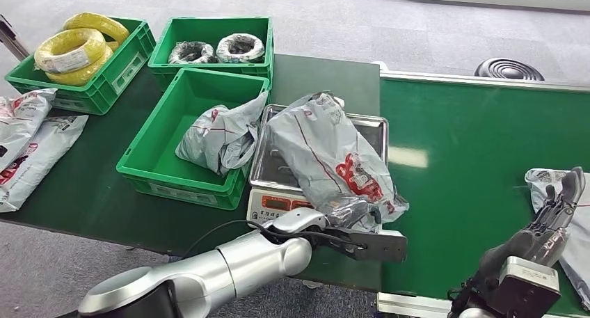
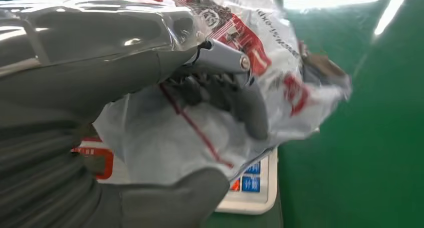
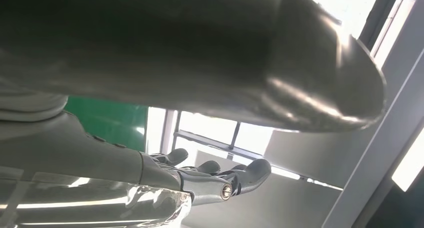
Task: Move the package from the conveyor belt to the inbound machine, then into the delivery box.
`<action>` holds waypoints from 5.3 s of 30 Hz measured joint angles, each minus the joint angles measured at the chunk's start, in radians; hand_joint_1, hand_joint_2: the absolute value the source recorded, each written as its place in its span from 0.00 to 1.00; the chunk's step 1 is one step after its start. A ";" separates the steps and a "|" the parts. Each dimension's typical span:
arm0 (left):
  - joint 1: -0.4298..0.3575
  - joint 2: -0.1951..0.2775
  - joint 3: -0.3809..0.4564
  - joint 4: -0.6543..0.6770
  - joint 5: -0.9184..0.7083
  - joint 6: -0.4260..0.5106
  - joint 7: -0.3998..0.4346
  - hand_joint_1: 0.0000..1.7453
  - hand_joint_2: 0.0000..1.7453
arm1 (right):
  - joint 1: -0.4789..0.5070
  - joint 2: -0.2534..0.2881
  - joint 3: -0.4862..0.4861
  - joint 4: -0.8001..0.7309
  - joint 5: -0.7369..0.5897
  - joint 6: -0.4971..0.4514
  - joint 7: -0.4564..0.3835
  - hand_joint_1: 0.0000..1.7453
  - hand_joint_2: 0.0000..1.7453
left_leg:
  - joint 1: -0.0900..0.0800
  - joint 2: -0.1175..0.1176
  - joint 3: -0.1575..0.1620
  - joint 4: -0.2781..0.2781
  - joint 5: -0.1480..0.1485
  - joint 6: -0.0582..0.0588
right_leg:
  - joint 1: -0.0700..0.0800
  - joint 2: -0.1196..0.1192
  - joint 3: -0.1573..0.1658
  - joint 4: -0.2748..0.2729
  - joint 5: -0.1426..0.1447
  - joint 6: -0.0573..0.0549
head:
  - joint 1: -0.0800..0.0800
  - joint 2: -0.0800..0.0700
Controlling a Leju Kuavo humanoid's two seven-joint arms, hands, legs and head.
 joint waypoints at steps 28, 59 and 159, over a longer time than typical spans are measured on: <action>0.019 -0.002 0.028 0.066 0.028 0.231 -0.076 0.55 1.00 | -0.002 0.015 -0.001 0.002 0.008 0.033 0.007 0.00 1.00 | 0.000 0.000 0.000 0.000 0.001 0.000 | 0.000 0.000 0.000 0.000 0.000 0.000 | 0.000 0.000; -0.006 -0.001 0.248 0.052 0.050 0.325 0.049 0.00 1.00 | -0.005 0.018 0.018 0.034 0.027 -0.016 0.043 0.00 1.00 | 0.000 0.000 -0.001 0.000 0.000 0.000 | 0.000 0.000 -0.001 0.000 0.000 0.000 | 0.000 0.000; -0.160 0.420 1.437 0.114 -0.269 0.406 -0.296 0.00 1.00 | 0.027 -0.043 0.065 0.105 -0.009 -0.029 0.071 0.00 1.00 | 0.000 0.004 -0.003 -0.001 0.002 -0.002 | 0.000 0.003 -0.006 0.004 0.001 -0.002 | 0.000 0.000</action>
